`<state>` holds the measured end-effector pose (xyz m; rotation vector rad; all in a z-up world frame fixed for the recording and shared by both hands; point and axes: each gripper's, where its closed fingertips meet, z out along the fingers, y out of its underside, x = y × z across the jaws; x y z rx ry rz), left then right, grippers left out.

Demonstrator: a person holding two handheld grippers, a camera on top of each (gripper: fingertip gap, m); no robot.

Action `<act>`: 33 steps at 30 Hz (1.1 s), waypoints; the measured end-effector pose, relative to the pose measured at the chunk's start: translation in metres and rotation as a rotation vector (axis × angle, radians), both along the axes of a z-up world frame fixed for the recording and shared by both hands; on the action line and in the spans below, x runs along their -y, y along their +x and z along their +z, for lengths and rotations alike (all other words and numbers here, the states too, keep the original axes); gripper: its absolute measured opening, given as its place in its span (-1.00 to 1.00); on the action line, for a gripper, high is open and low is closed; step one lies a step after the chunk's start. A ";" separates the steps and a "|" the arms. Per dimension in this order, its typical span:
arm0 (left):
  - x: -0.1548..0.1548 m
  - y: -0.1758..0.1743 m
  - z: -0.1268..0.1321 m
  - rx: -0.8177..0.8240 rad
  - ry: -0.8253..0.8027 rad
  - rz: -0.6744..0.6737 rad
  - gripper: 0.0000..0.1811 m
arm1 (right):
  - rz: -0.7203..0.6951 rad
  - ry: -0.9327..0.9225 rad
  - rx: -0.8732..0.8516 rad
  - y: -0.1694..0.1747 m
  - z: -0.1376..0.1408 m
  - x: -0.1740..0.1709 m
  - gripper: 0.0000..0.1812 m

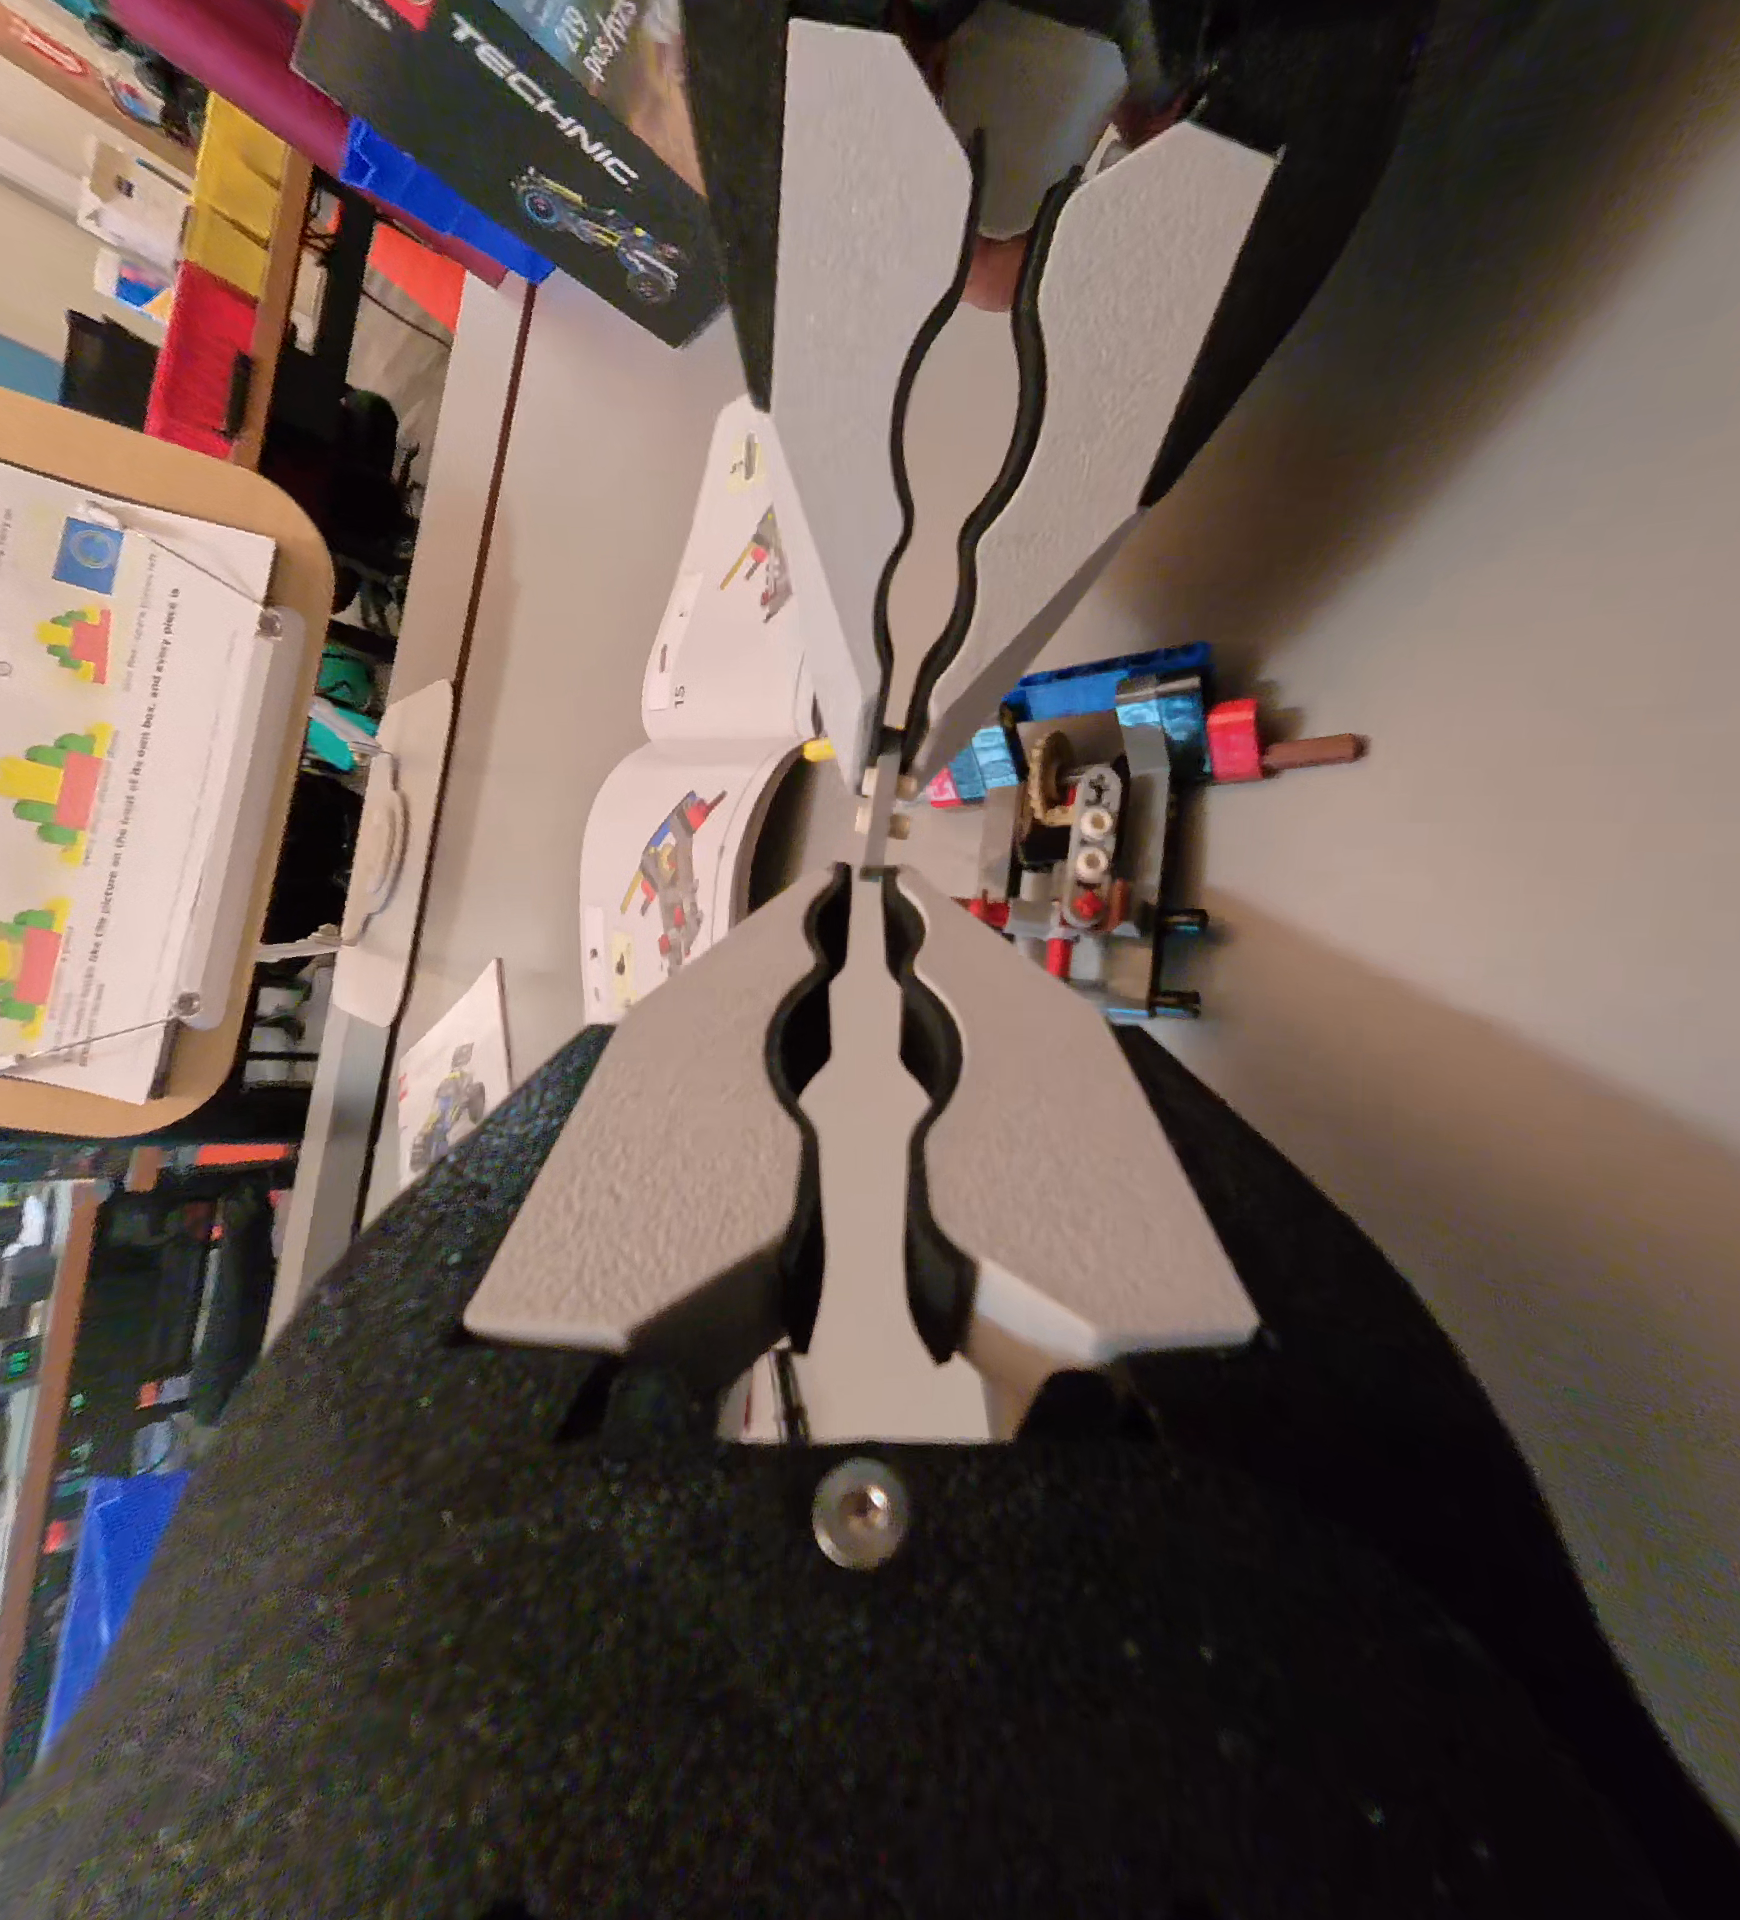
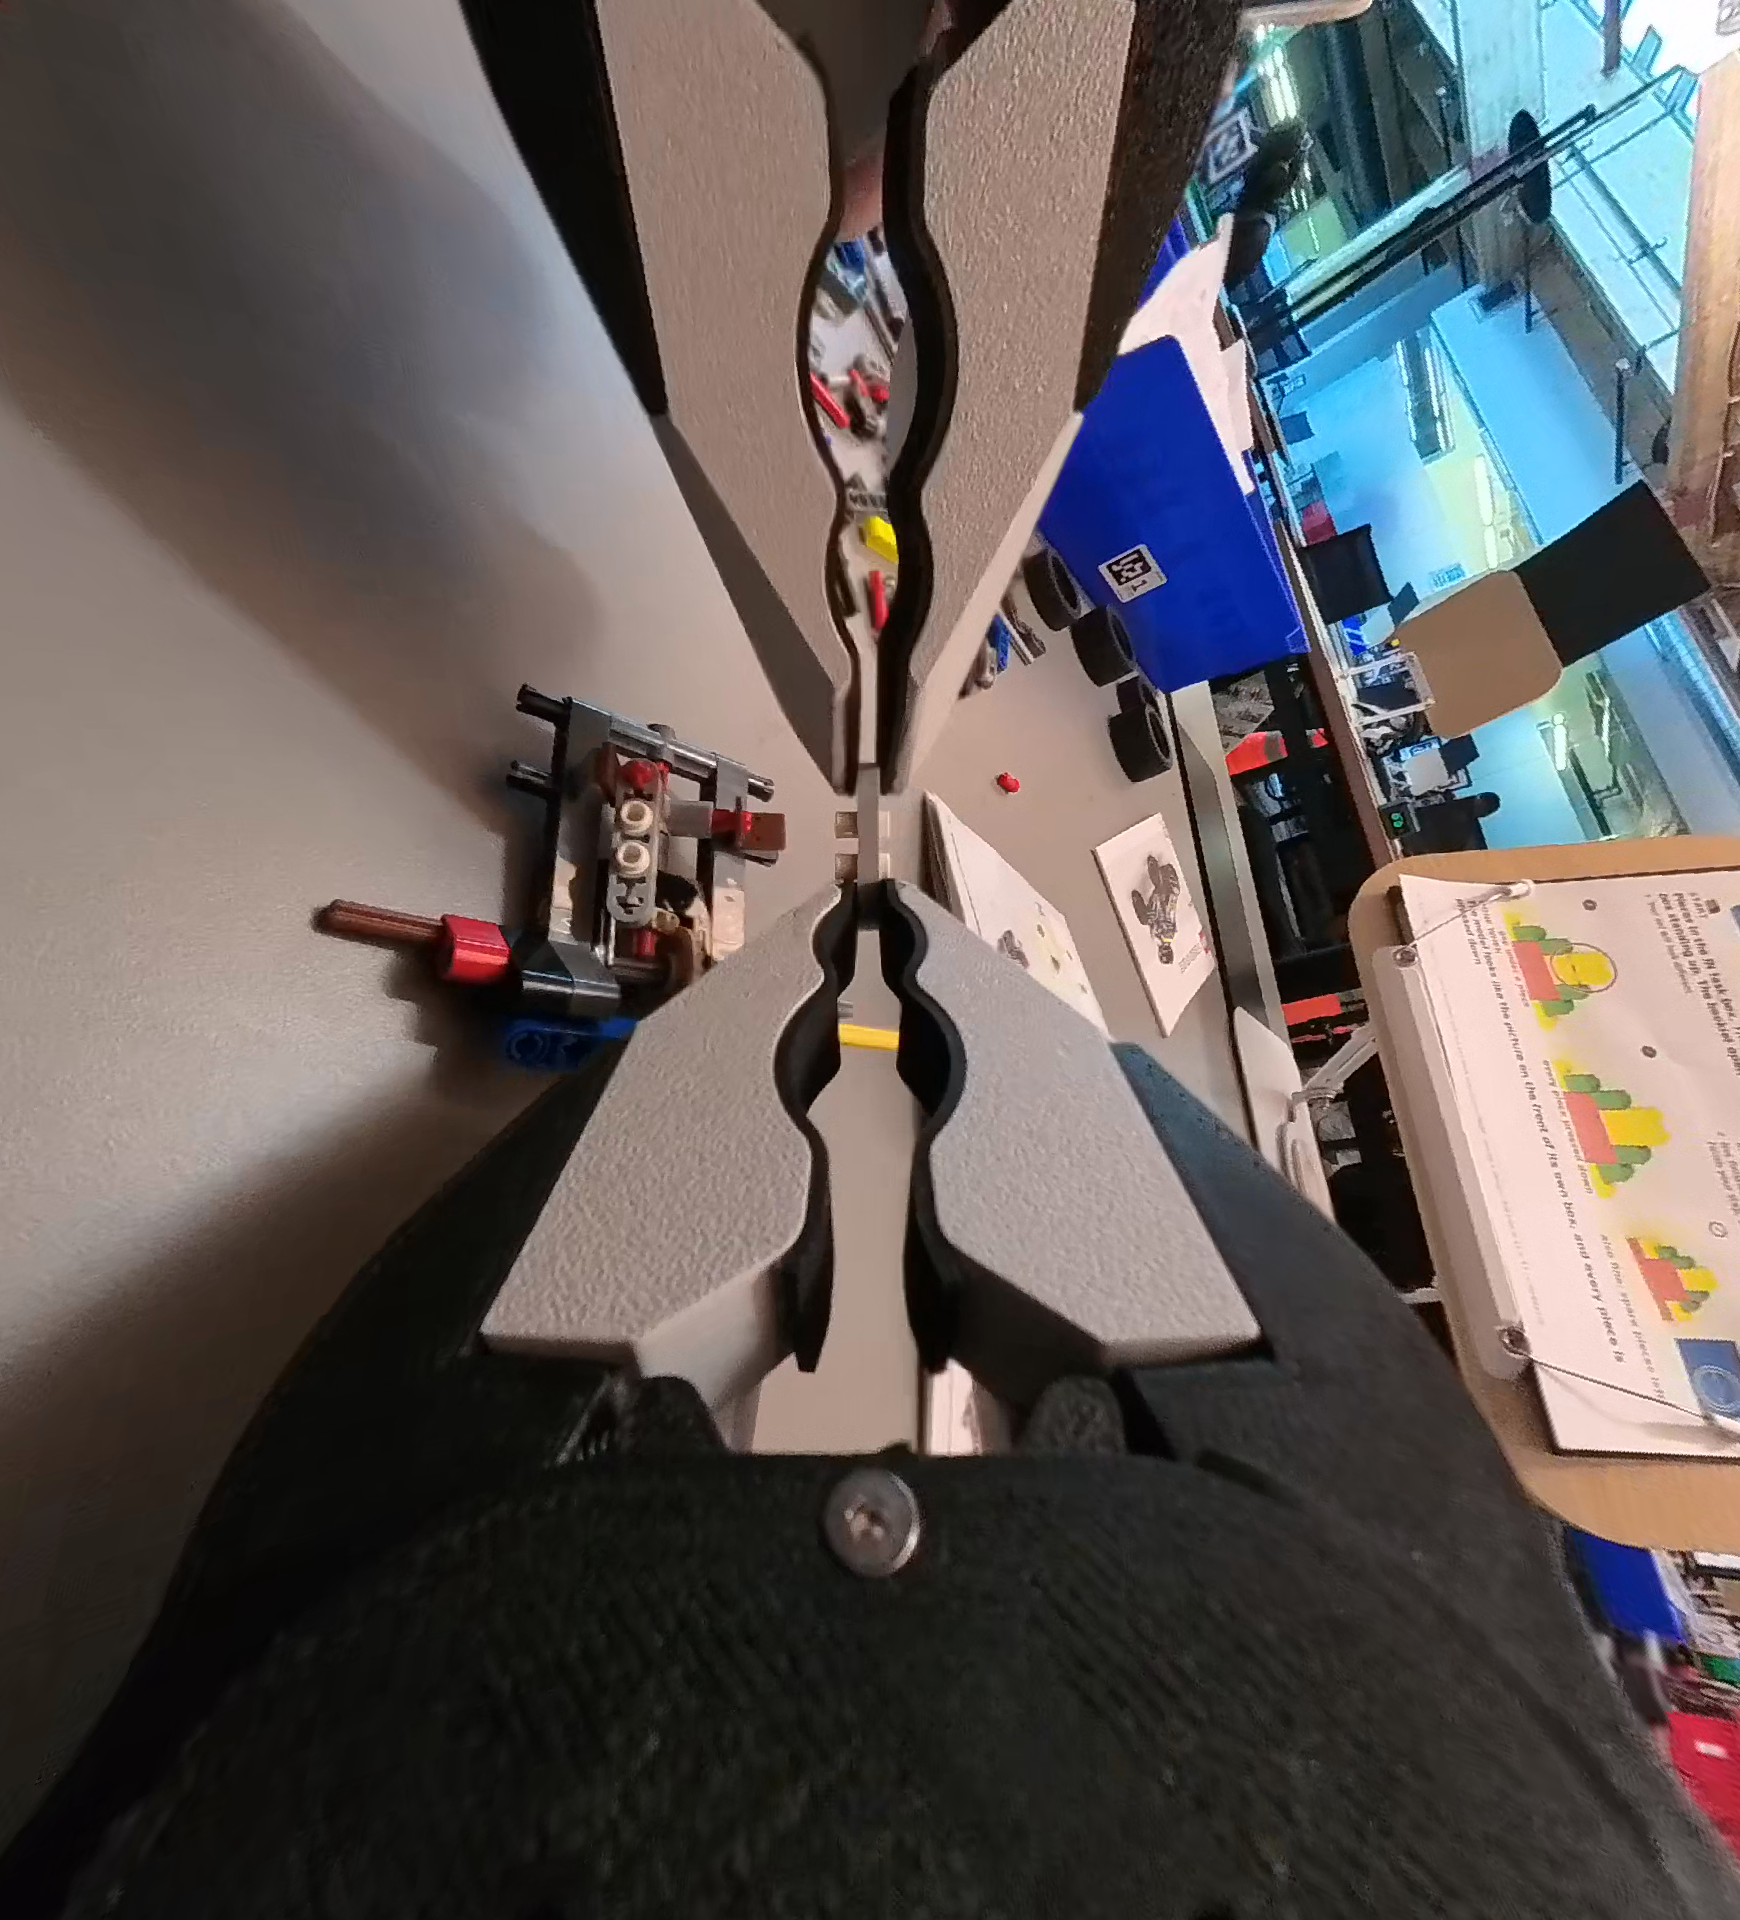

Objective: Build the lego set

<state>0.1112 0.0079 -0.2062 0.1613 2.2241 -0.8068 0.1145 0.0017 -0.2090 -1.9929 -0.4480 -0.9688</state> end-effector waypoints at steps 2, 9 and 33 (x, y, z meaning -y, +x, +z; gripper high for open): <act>-0.003 -0.003 0.003 -0.030 -0.035 -0.016 -0.92 | -0.005 -0.007 -0.020 0.001 -0.003 0.002 -0.99; -0.011 -0.039 -0.022 -0.342 -0.085 -0.134 -0.63 | 0.004 -0.009 -0.116 0.005 -0.004 0.007 -0.99; -0.007 -0.032 -0.038 -0.264 0.004 -0.156 -0.70 | 0.011 -0.179 -0.025 -0.001 -0.023 0.000 -0.99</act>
